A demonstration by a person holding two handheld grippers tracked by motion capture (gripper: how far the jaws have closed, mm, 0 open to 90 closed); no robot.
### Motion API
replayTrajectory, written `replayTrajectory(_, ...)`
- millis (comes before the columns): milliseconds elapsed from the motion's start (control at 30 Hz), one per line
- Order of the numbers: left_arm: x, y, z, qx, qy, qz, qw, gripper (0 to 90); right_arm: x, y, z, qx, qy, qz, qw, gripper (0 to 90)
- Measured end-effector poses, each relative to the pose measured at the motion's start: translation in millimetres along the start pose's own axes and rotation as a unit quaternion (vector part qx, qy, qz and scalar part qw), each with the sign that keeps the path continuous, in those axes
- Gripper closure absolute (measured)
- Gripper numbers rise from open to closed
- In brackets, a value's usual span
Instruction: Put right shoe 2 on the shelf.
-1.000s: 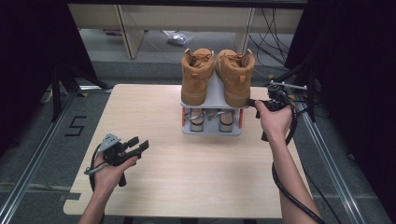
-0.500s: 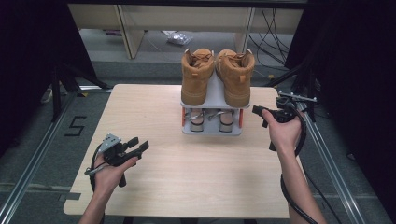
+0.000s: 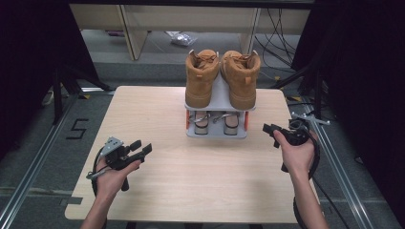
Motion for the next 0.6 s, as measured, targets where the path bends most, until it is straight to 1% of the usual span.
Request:
replayTrajectory(33,-0.3,0.5,0.5,0.0,-0.001,0.001,1.0,46.3,-3.6,1.2,1.9,-0.005,-0.012,0.004,0.9999,62.6)
replayTrajectory(133,-1.0,1.3,1.1,0.0,0.0,0.003,1.0,46.2,-5.8,1.1,13.5,0.003,0.009,0.0,1.0,61.7)
replayTrajectory(167,-1.0,1.4,0.9,-0.001,0.0,0.005,1.0,46.2,-9.7,2.5,14.9,-0.004,-0.012,-0.003,0.9999,61.6)
replayTrajectory(200,-0.9,1.3,0.7,-0.001,0.0,0.005,1.0,46.2,-6.9,1.0,19.0,0.003,0.008,-0.003,1.0,61.4)
replayTrajectory(233,-0.7,1.2,0.5,-0.002,-0.001,0.004,1.0,46.2,-8.6,1.3,20.7,0.0,-0.001,-0.002,1.0,61.2)
replayTrajectory(267,-0.6,1.1,0.4,-0.002,-0.001,0.003,1.0,46.1,-7.2,0.9,24.7,0.001,0.012,-0.004,0.9999,61.1)
replayTrajectory(300,-0.6,1.2,0.4,-0.003,-0.001,0.004,1.0,46.1,-9.7,0.9,25.7,-0.004,-0.004,-0.005,1.0,60.9)
replayTrajectory(333,-0.7,1.2,0.5,-0.003,-0.001,0.004,1.0,46.1,-8.0,0.2,29.6,-0.001,0.011,-0.007,0.9999,60.7)
replayTrajectory(367,-0.9,1.2,0.6,-0.003,-0.001,0.005,1.0,46.1,-7.4,-0.6,31.9,-0.001,0.015,-0.01,0.9998,60.4)
replayTrajectory(400,-1.0,1.4,0.6,-0.003,-0.001,0.005,1.0,46.0,-8.4,0.1,33.9,-0.004,0.01,-0.014,0.9999,59.9)
replayTrajectory(433,-1.2,1.6,0.6,-0.003,-0.001,0.006,1.0,46.0,-7.2,-0.6,35.7,-0.001,0.02,-0.015,0.9997,59.7)
replayTrajectory(533,-1.9,1.4,0.5,0.0,-0.002,0.003,1.0,45.8,-9.6,-1.2,40.9,-0.01,0.008,-0.014,0.9998,58.4)
replayTrajectory(567,-2.0,1.5,0.3,0.001,-0.001,0.003,1.0,45.8,-8.5,-1.5,42.6,-0.009,0.016,-0.02,0.9996,57.9)
replayTrajectory(600,-2.1,1.6,0.2,0.0,-0.002,0.003,1.0,45.7,-6.2,-3.4,45.7,-0.004,0.035,-0.023,0.9991,57.4)
Point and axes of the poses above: each handheld gripper's, and its own axes: y roughly forward along the jaws, z roughly out of its underside, x roughly to its left, the point moved 6 cm from there along y, roughly forward along the jaws, and after that the axes turned 7 degrees about z, right-handed, at the moved point
